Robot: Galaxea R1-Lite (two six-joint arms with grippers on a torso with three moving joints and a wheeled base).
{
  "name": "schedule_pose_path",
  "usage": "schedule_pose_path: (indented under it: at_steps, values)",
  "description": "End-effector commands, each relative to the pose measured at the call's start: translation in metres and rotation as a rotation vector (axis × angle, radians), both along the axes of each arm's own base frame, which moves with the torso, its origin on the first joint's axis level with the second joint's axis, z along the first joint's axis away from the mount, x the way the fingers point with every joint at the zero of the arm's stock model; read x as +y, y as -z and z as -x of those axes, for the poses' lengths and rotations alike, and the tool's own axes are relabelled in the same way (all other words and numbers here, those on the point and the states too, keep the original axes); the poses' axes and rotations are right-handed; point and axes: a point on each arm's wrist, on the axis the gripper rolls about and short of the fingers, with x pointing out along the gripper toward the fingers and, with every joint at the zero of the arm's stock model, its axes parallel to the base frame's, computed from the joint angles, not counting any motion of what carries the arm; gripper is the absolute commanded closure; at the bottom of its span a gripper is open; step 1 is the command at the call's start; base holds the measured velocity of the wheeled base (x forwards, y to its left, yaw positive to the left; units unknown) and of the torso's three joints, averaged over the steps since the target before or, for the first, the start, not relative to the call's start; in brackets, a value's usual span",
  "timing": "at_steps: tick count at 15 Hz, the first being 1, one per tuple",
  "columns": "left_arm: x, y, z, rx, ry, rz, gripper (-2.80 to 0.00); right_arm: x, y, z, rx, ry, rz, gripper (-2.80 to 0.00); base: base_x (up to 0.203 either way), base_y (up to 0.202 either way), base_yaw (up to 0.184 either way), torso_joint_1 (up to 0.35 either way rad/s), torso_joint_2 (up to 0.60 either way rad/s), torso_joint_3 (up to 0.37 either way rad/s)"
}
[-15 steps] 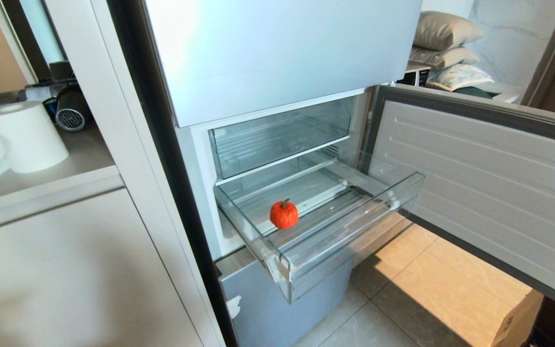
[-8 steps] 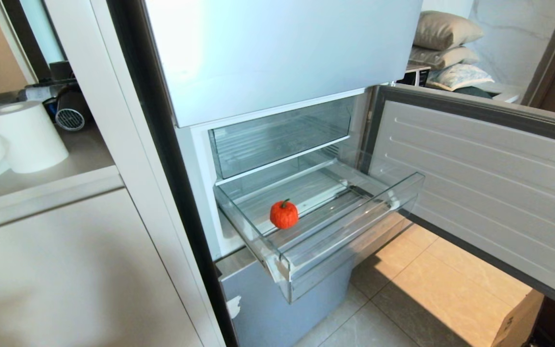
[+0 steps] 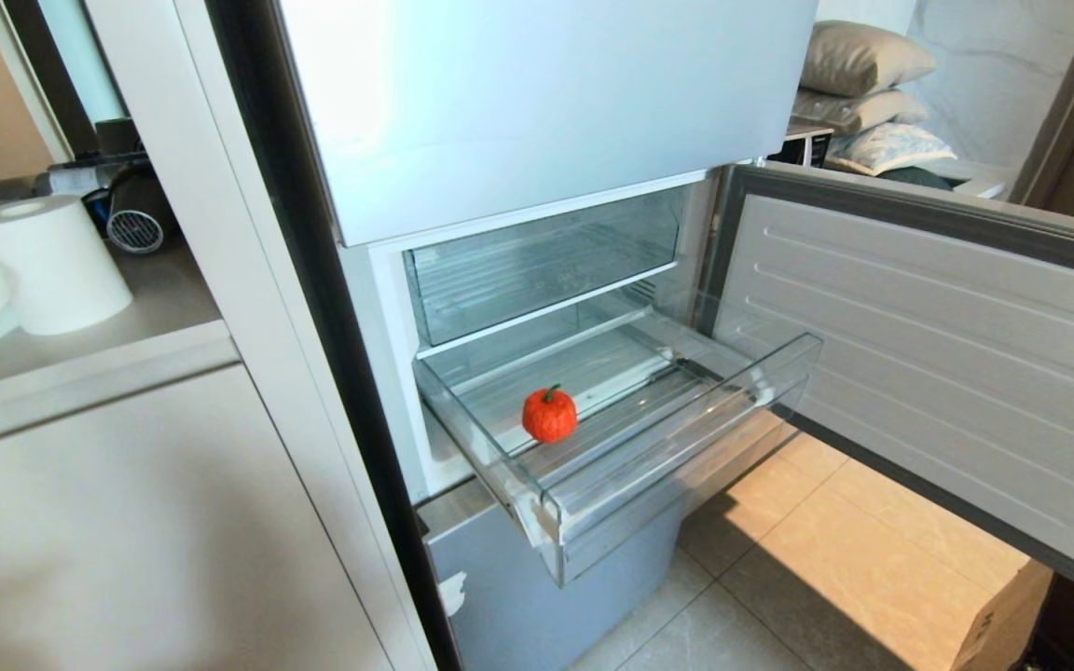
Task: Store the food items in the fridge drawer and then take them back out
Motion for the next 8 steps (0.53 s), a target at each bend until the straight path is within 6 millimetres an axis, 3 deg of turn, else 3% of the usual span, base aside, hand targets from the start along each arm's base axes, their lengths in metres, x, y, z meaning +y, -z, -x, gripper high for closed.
schedule_pose_path:
  at_steps: [1,8]
  values:
    - [0.000,0.000,0.000,0.001,0.000,0.000,0.00,-0.004,0.008,0.003,0.004,0.008,-0.013,0.00,0.000,0.000,0.000,0.000,0.00,0.000]
    - [0.000,0.000,0.000,0.001,0.000,0.000,0.00,-0.023,0.017,0.014,0.011,0.044,0.000,0.00,0.000,0.000,0.000,0.000,0.00,0.000]
